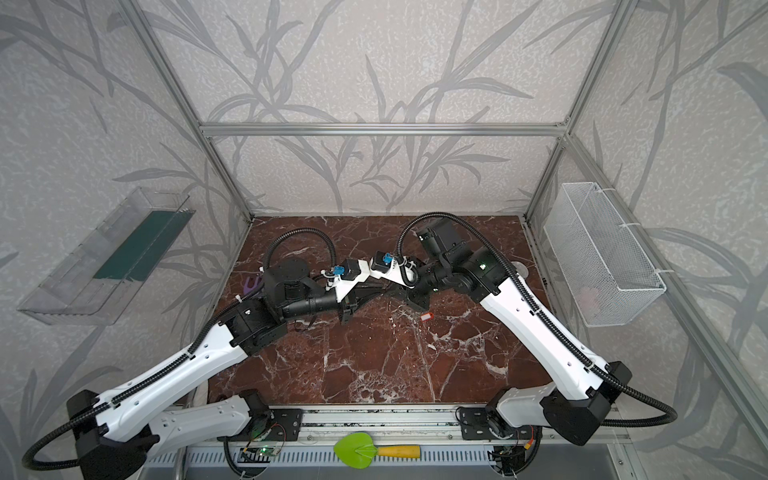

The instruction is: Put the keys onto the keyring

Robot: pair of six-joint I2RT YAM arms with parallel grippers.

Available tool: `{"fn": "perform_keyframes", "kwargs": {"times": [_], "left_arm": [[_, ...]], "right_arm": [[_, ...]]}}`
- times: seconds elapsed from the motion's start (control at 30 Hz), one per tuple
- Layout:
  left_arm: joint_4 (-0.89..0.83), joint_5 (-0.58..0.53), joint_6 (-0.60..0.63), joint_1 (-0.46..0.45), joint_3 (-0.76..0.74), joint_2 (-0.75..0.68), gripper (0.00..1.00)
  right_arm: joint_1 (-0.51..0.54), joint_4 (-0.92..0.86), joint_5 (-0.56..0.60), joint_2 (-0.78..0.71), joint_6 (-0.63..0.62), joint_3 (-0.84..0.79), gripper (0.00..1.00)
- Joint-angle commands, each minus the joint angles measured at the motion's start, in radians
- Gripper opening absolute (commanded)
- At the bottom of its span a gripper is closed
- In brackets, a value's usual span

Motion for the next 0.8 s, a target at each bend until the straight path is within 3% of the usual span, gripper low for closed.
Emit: {"fn": "perform_keyframes", "kwargs": {"times": [0.0,0.1,0.4,0.57,0.77], "left_arm": [[-0.088,0.033,0.02,0.002,0.03,0.032,0.13],[-0.108,0.054,0.023,0.002,0.041,0.043,0.0],[-0.083,0.063,0.028,0.004,0.033,0.053,0.0],[0.041,0.024,-0.02,0.012,-0.029,0.014,0.0],[0.077,0.03,-0.019,0.021,-0.044,-0.004,0.0]], "right_arm": [[0.008,0.042,-0.069,-0.033,0.012,0.002,0.0],[0.008,0.052,-0.072,-0.036,0.019,0.001,0.0],[0.005,0.132,-0.048,-0.064,0.093,-0.043,0.0],[-0.005,0.153,-0.023,-0.1,0.122,-0.089,0.3],[-0.022,0.183,-0.013,-0.149,0.162,-0.16,0.39]]}}
